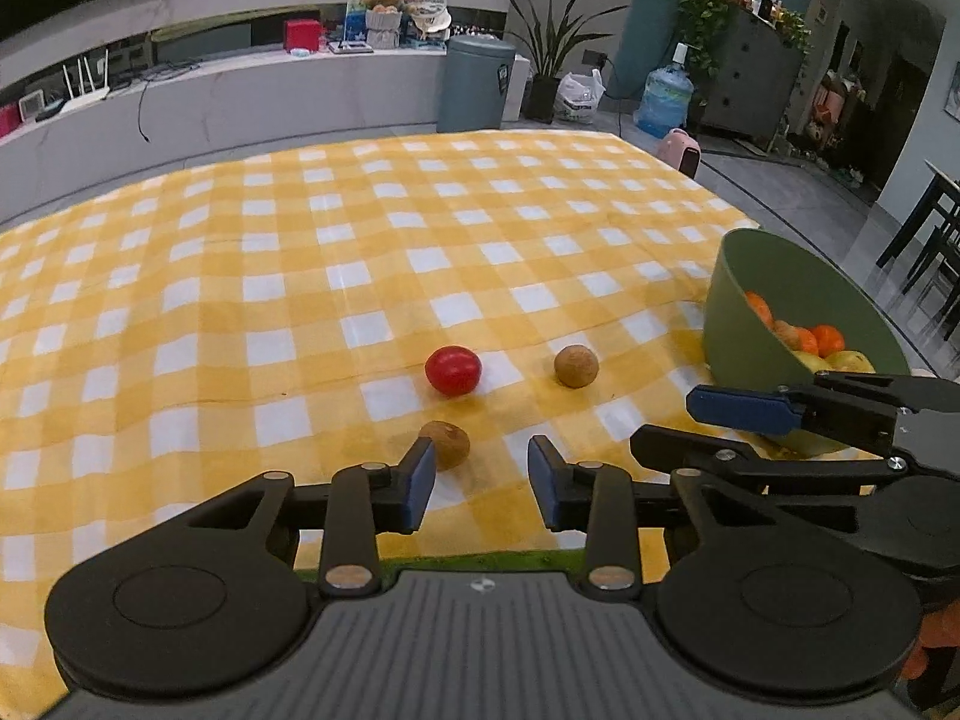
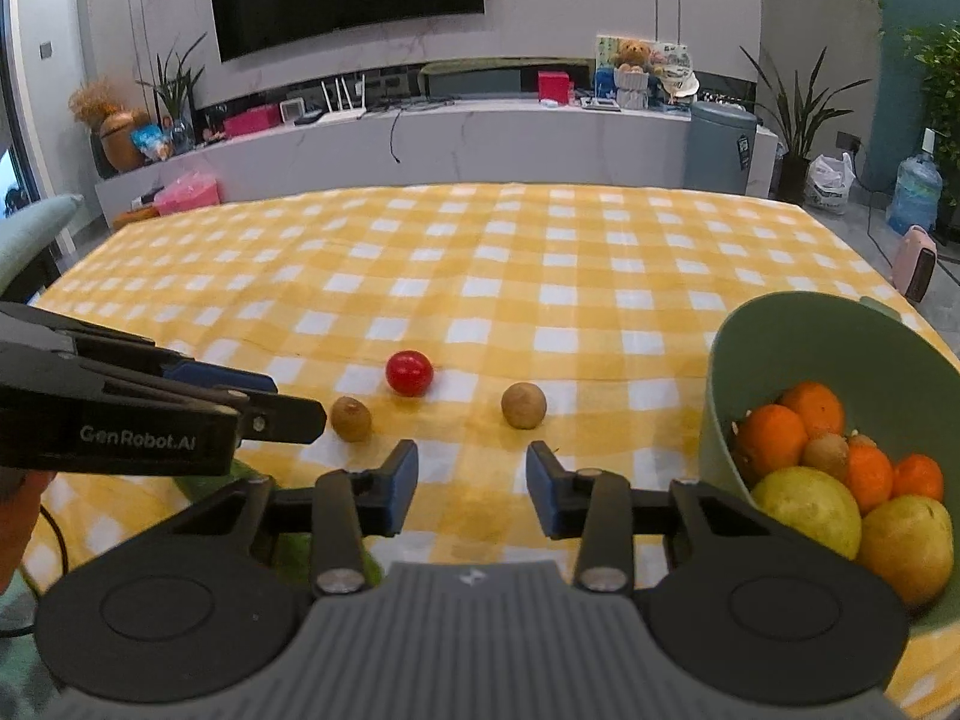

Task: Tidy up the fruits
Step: 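Move both grippers back toward the remaining brown fruits on the tablecloth, then close the left gripper on a brown fruit while the right gripper grasps another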

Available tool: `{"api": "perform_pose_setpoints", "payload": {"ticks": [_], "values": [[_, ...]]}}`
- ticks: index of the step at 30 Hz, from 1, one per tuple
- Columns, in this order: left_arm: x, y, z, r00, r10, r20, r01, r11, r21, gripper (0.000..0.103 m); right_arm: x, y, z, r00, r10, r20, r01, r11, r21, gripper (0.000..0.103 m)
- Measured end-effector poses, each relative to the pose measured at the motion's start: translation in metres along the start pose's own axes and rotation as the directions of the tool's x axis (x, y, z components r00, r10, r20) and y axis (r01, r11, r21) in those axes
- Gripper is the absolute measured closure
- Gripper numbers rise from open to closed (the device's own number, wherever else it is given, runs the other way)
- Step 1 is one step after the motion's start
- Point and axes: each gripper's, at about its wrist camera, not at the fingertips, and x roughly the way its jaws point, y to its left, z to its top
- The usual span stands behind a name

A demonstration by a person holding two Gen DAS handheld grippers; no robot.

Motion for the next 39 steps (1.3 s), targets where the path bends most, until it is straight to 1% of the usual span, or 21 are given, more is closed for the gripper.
{"api": "perform_pose_setpoints", "payload": {"ticks": [7, 10, 12, 14, 18, 21, 24, 28, 33, 36, 39], "values": [[0.024, 0.009, 0.004, 1.000, 0.010, -0.029, -0.010, 1.000, -0.001, 0.062, 0.033, -0.003, 0.007, 1.000, 0.006, -0.012, -0.006, 0.999, -0.047, 0.066], [0.031, 0.010, 0.004, 0.999, 0.006, -0.045, -0.006, 1.000, 0.001, 0.065, 0.046, -0.005, 0.010, 1.000, -0.001, -0.021, 0.000, 0.998, -0.063, 0.066], [0.035, 0.010, 0.004, 0.999, 0.011, -0.049, -0.011, 1.000, 0.011, 0.066, 0.054, -0.007, 0.013, 1.000, -0.011, -0.026, 0.009, 0.998, -0.068, 0.066], [0.037, 0.010, 0.004, 0.999, 0.023, -0.046, -0.022, 1.000, 0.022, 0.066, 0.061, -0.010, 0.015, 0.999, -0.017, -0.030, 0.015, 0.997, -0.071, 0.069], [0.041, 0.013, 0.005, 0.998, 0.031, -0.050, -0.030, 0.999, 0.015, 0.066, 0.072, -0.012, 0.017, 0.999, -0.025, -0.043, 0.022, 0.997, -0.073, 0.073], [0.043, 0.015, 0.006, 0.997, 0.046, -0.055, -0.046, 0.999, 0.011, 0.071, 0.076, -0.015, 0.017, 0.999, -0.032, -0.042, 0.028, 0.996, -0.079, 0.074], [0.044, 0.018, 0.007, 0.997, 0.058, -0.056, -0.059, 0.998, -0.004, 0.077, 0.080, -0.016, 0.017, 0.998, -0.033, -0.048, 0.029, 0.996, -0.080, 0.077], [0.043, 0.020, 0.006, 0.997, 0.057, -0.056, -0.057, 0.998, -0.007, 0.077, 0.082, -0.015, 0.017, 0.998, -0.037, -0.044, 0.033, 0.995, -0.090, 0.077], [0.040, 0.020, 0.004, 0.997, 0.059, -0.057, -0.059, 0.998, 0.009, 0.078, 0.084, -0.015, 0.017, 0.997, -0.050, -0.051, 0.044, 0.993, -0.106, 0.082], [0.039, 0.018, 0.004, 0.996, 0.061, -0.060, -0.061, 0.998, -0.005, 0.078, 0.083, -0.016, 0.019, 0.997, -0.044, -0.057, 0.038, 0.995, -0.095, 0.082], [0.034, 0.017, 0.004, 0.996, 0.065, -0.060, -0.067, 0.998, -0.018, 0.078, 0.077, -0.015, 0.022, 0.998, -0.043, -0.045, 0.039, 0.995, -0.094, 0.082]]}}
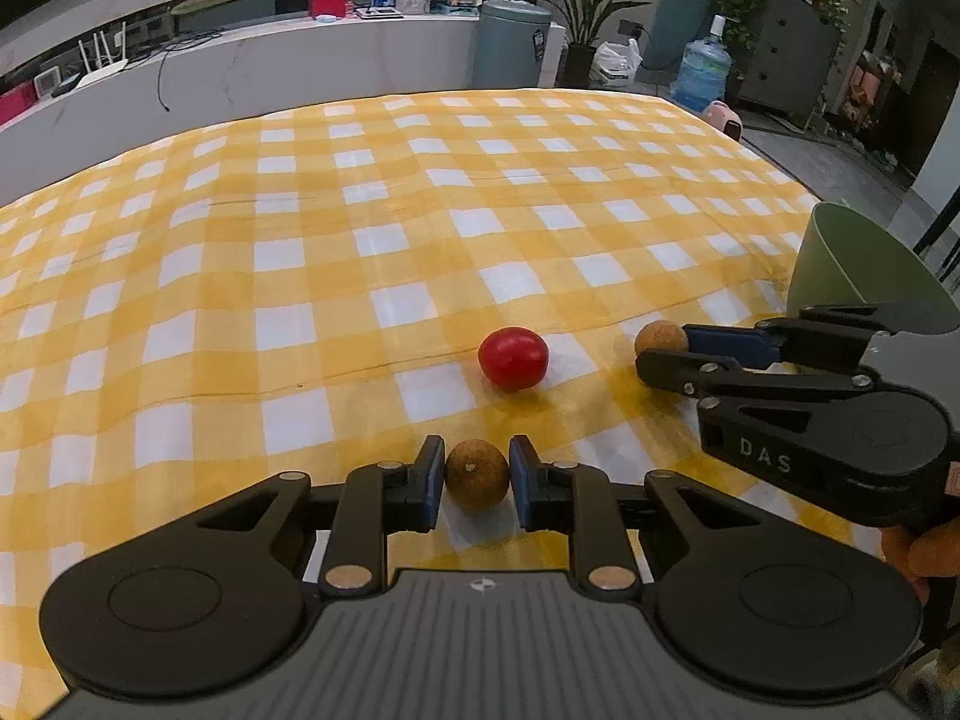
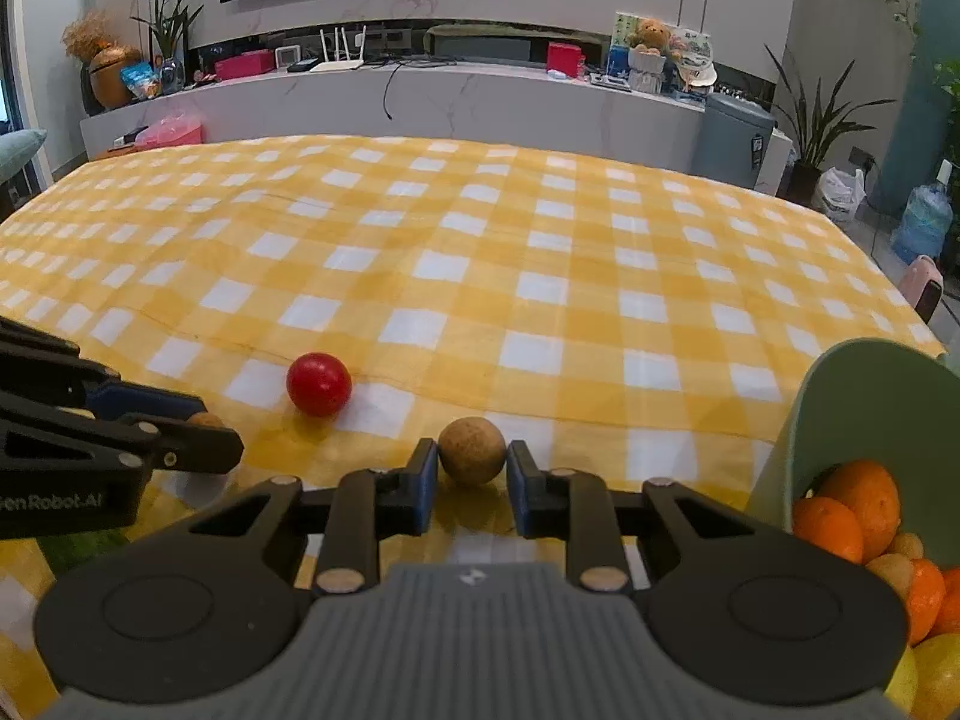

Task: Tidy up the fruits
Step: 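Close the left gripper on a brown fruit while the right gripper grasps another, then carry both brown fruits over the colander and lower them inside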

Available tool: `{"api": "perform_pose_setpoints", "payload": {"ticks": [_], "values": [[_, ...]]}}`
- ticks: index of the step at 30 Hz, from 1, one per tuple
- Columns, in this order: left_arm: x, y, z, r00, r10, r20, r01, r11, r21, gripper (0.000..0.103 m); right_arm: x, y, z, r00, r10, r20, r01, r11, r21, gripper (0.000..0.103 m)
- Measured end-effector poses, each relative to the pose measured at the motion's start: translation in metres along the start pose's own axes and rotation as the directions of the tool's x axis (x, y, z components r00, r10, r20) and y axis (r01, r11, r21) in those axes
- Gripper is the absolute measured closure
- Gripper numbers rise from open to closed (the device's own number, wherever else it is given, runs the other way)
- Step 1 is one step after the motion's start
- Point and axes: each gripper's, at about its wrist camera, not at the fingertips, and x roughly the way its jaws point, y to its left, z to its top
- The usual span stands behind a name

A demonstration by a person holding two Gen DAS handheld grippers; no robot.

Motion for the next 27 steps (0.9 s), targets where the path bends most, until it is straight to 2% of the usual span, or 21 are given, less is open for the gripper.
{"api": "perform_pose_setpoints", "payload": {"ticks": [9, 13, 21, 27], "values": [[-0.040, -0.009, 0.007, 0.999, -0.013, 0.053, 0.015, 0.999, -0.041, 0.078, -0.046, 0.009, 0.001, 0.998, 0.019, 0.063, -0.019, 1.000, 0.000, 0.082], [-0.061, -0.020, 0.011, 0.996, -0.015, 0.088, 0.018, 0.999, -0.028, 0.078, -0.076, 0.009, -0.001, 0.995, 0.024, 0.098, -0.024, 1.000, 0.001, 0.082], [-0.096, -0.064, 0.025, 0.984, -0.059, 0.165, 0.054, 0.998, 0.033, 0.078, -0.140, -0.011, -0.011, 0.983, 0.000, 0.183, -0.002, 1.000, 0.012, 0.082], [-0.106, -0.104, 0.039, 0.971, -0.124, 0.205, 0.109, 0.991, 0.083, 0.078, -0.183, -0.035, -0.022, 0.972, -0.042, 0.233, 0.037, 0.999, 0.028, 0.082]]}}
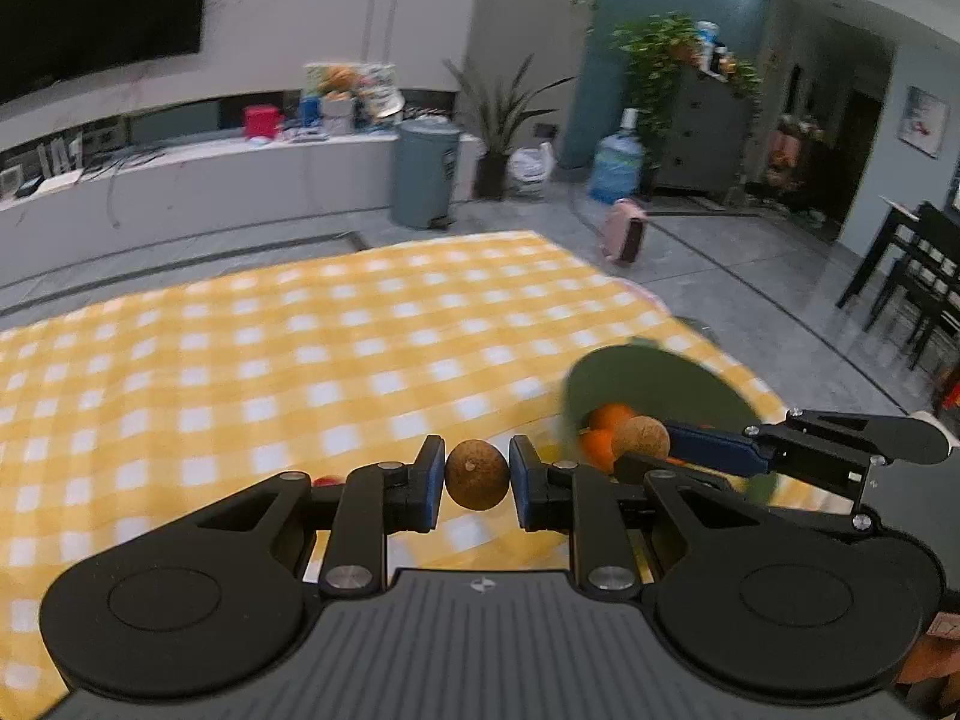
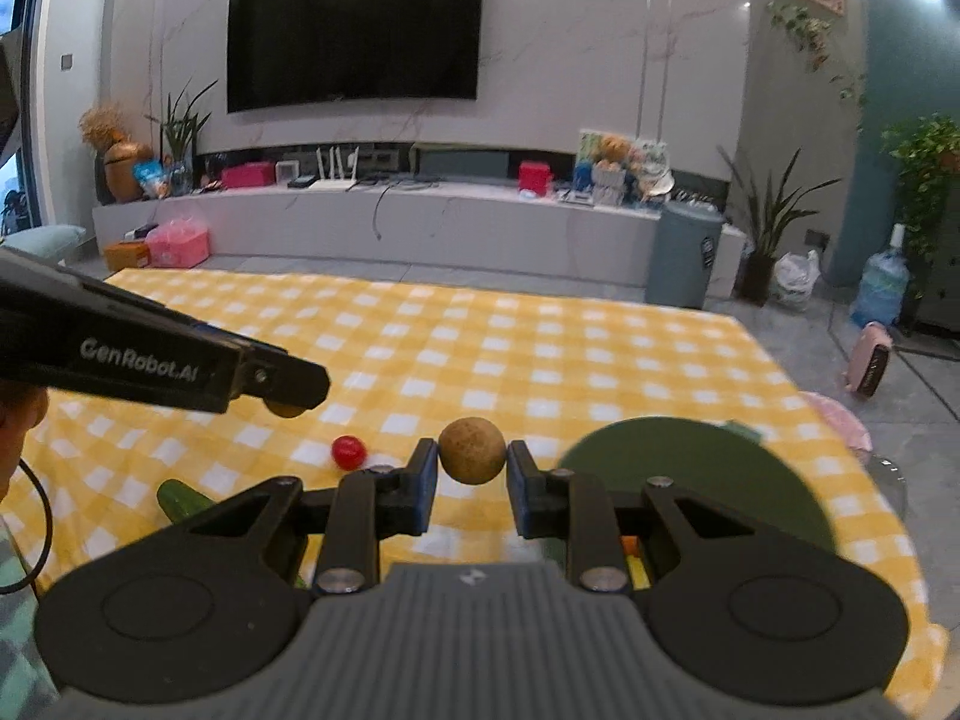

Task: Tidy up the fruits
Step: 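Carry both brown fruits over the colander and lower them inside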

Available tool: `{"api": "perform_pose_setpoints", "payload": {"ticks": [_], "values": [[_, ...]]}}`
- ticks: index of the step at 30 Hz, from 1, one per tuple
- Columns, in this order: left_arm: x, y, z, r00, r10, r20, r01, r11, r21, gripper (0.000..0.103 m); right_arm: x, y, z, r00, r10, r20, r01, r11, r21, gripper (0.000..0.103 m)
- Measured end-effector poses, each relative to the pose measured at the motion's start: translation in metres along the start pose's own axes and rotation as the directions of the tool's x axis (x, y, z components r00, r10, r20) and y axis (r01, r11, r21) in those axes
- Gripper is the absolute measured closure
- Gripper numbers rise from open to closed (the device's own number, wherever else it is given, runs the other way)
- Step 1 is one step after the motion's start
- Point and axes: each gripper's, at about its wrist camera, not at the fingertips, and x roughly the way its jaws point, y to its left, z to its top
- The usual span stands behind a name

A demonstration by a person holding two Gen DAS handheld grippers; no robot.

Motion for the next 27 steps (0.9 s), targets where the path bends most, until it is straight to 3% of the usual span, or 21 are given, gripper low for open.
{"api": "perform_pose_setpoints", "payload": {"ticks": [9, 18, 27], "values": [[0.024, -0.060, 0.013, 0.998, -0.070, -0.003, 0.070, 0.990, 0.121, 0.078, -0.034, -0.046, -0.015, 0.996, -0.090, 0.001, 0.090, 0.995, 0.052, 0.082], [0.067, -0.084, 0.022, 0.987, -0.142, -0.077, 0.149, 0.983, 0.107, 0.078, -0.029, -0.083, -0.025, 0.988, -0.148, -0.040, 0.151, 0.983, 0.100, 0.082], [0.096, -0.089, 0.015, 0.979, -0.136, -0.152, 0.155, 0.981, 0.119, 0.078, -0.007, -0.093, -0.035, 0.985, -0.148, -0.089, 0.158, 0.980, 0.116, 0.082]]}}
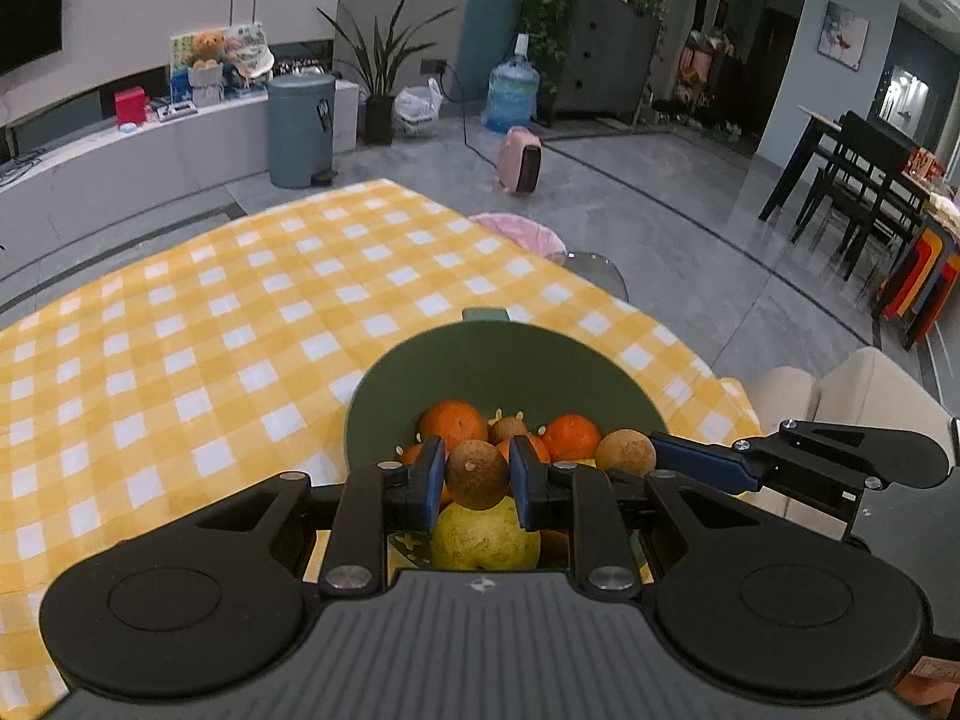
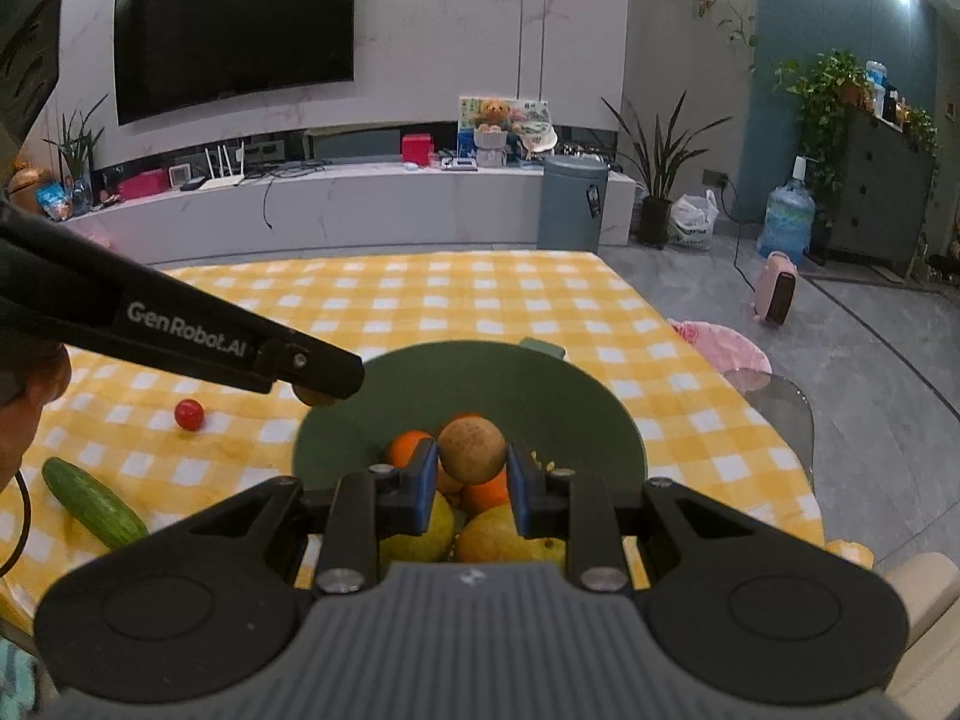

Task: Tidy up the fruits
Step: 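Carry both brown fruits over the colander and lower them inside, then open both grippers to drop the brown fruits and pull back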

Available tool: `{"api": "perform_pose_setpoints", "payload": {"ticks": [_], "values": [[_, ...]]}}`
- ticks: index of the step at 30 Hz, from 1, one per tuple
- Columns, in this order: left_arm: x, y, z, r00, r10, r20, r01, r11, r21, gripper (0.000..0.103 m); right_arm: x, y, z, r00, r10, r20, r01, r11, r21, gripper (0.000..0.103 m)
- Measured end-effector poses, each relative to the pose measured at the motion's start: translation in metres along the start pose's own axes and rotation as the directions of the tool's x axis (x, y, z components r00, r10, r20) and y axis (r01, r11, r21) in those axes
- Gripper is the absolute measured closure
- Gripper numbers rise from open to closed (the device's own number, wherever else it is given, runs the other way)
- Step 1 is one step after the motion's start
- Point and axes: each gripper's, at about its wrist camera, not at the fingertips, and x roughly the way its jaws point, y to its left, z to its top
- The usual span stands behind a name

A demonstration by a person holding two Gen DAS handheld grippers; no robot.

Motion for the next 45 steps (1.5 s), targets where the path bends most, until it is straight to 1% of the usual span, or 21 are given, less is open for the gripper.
{"api": "perform_pose_setpoints", "payload": {"ticks": [10, 24, 32, 35, 37, 39, 45], "values": [[0.030, 0.003, -0.003, 0.998, -0.007, -0.065, 0.008, 1.000, 0.010, 0.078, 0.031, -0.011, -0.005, 0.999, -0.002, -0.044, 0.003, 1.000, 0.021, 0.082], [0.058, 0.010, -0.007, 0.993, -0.010, -0.119, 0.009, 1.000, -0.007, 0.078, 0.053, -0.022, -0.012, 0.998, 0.016, -0.068, -0.012, 0.998, 0.058, 0.082], [0.061, 0.021, -0.008, 0.993, -0.043, -0.113, 0.036, 0.997, -0.061, 0.078, 0.057, -0.026, -0.015, 0.998, 0.027, -0.065, -0.022, 0.998, 0.066, 0.082], [0.064, 0.027, -0.006, 0.993, -0.013, -0.118, 0.003, 0.996, -0.085, 0.078, 0.056, -0.028, -0.016, 0.998, 0.029, -0.053, -0.025, 0.997, 0.071, 0.082], [0.065, 0.029, -0.005, 0.994, -0.016, -0.112, 0.005, 0.995, -0.096, 0.078, 0.056, -0.028, -0.016, 0.998, 0.036, -0.043, -0.033, 0.997, 0.072, 0.082], [0.065, 0.029, -0.005, 0.993, -0.019, -0.116, 0.008, 0.996, -0.093, 0.078, 0.057, -0.026, -0.016, 0.998, 0.044, -0.043, -0.041, 0.997, 0.067, 0.082], [0.067, 0.024, -0.007, 0.992, 0.007, -0.126, -0.014, 0.998, -0.061, 0.077, 0.060, -0.019, -0.017, 0.997, 0.067, -0.037, -0.065, 0.997, 0.036, 0.082]]}}
